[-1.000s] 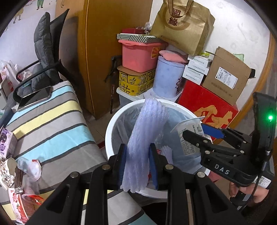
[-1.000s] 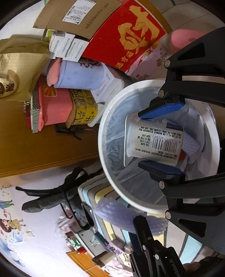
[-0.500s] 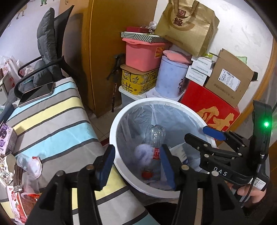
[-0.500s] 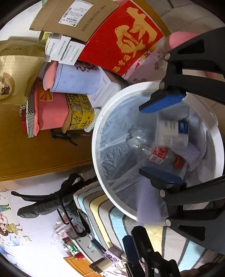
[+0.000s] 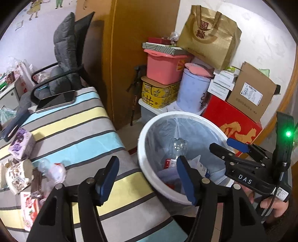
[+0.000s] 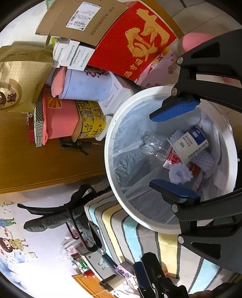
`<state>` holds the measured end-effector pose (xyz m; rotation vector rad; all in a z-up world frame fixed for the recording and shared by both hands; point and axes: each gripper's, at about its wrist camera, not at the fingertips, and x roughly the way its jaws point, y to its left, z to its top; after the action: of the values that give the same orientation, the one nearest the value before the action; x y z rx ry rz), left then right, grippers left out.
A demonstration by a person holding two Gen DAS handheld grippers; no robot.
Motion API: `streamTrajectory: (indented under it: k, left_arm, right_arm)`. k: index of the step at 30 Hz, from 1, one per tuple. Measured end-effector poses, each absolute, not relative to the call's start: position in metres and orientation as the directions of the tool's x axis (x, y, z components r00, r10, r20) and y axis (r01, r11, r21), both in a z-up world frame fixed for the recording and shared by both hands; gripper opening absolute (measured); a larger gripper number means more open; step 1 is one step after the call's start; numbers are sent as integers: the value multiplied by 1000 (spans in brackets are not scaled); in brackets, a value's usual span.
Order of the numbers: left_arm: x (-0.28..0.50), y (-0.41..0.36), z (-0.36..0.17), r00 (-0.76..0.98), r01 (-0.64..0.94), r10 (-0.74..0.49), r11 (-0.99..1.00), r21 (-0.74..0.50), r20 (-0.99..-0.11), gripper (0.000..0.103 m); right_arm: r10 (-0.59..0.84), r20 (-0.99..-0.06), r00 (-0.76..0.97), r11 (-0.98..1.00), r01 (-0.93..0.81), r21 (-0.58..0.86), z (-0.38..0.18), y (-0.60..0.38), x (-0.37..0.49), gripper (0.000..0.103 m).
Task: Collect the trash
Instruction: 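Grasp the strawberry milk carton with the left tool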
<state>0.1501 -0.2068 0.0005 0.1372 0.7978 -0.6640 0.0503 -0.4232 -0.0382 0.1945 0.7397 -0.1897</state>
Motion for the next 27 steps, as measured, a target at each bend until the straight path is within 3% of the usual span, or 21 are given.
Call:
streamTrajectory:
  k: [12,27]
  left_arm:
    - [143,-136,19,620,500,-449,858,-117,-644,72]
    - [134,-33,5,691,317,-306,942,-106,-655,77]
  right_arm:
    - [-54,-624,780,976,172,131,-19,-393,47,67]
    - [64,-579,813,989,26,146,-13,-330,56,68]
